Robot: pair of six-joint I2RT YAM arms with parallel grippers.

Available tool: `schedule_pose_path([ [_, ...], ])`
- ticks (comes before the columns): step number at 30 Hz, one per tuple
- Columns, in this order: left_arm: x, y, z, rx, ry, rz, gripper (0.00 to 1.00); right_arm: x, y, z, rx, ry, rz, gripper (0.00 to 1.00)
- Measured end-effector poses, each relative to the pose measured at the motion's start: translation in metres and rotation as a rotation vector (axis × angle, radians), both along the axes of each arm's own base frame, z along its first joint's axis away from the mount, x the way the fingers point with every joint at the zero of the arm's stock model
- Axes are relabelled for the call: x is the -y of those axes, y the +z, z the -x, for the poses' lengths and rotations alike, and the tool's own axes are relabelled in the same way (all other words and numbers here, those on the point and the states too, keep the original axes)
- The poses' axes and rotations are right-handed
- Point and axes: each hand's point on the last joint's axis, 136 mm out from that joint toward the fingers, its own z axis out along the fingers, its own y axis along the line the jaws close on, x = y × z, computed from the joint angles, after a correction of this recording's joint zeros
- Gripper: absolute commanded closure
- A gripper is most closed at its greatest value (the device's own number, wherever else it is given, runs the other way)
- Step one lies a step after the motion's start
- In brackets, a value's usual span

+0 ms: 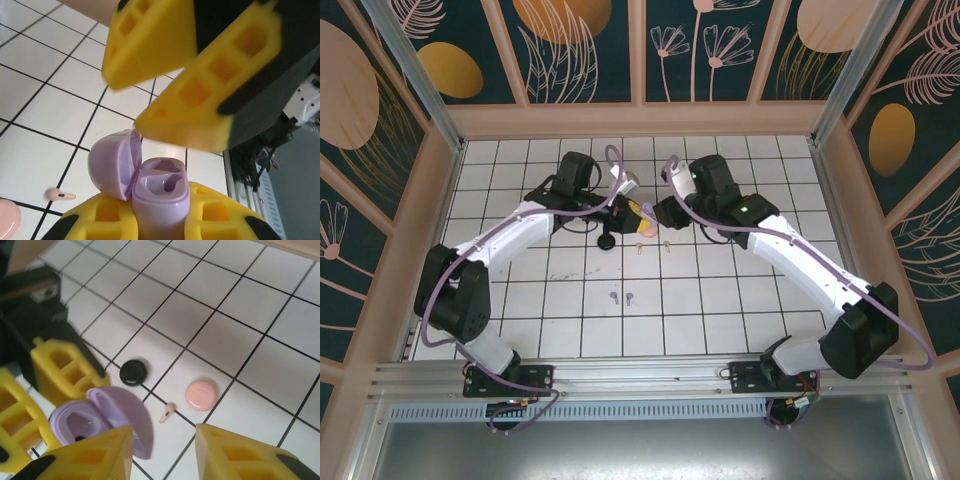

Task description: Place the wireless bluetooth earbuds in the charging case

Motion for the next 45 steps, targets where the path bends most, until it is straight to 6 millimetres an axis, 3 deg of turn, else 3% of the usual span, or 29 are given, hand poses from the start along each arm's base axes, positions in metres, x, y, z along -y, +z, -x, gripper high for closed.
schedule_pose_path([
  [5,-0.014,0.005,-0.018,0.052,0.143,0.036,1.00,0.020,0.035,0.012,0.034,-0.053,-0.102,0.49],
  [9,-0.038,0.016,-0.040,0.115,0.314,0.081,1.00,0.027,0.042,0.032,0.008,-0.072,-0.173,0.49],
  [11,-0.052,0.025,-0.047,0.158,0.405,0.107,1.00,0.024,0.030,0.037,-0.038,-0.082,-0.183,0.49],
  [14,-0.070,0.041,-0.053,0.235,0.539,0.150,1.00,0.009,-0.010,0.046,-0.151,-0.092,-0.158,0.49],
  [19,-0.108,0.077,-0.054,0.372,0.779,0.249,1.00,-0.028,-0.081,0.068,-0.325,-0.088,-0.059,0.51],
  [25,-0.139,0.106,-0.055,0.439,0.957,0.333,1.00,-0.067,-0.145,0.090,-0.439,-0.089,0.079,0.53],
  [28,-0.145,0.106,-0.059,0.438,1.001,0.334,1.00,-0.084,-0.167,0.096,-0.461,-0.094,0.150,0.54],
  [35,-0.171,0.091,-0.069,0.400,1.093,0.315,1.00,-0.115,-0.195,0.104,-0.456,-0.115,0.279,0.57],
  [40,-0.196,0.084,-0.077,0.369,1.165,0.318,1.00,-0.121,-0.211,0.106,-0.450,-0.143,0.361,0.58],
  [45,-0.205,0.087,-0.076,0.365,1.187,0.338,1.00,-0.119,-0.222,0.107,-0.451,-0.172,0.415,0.59],
])
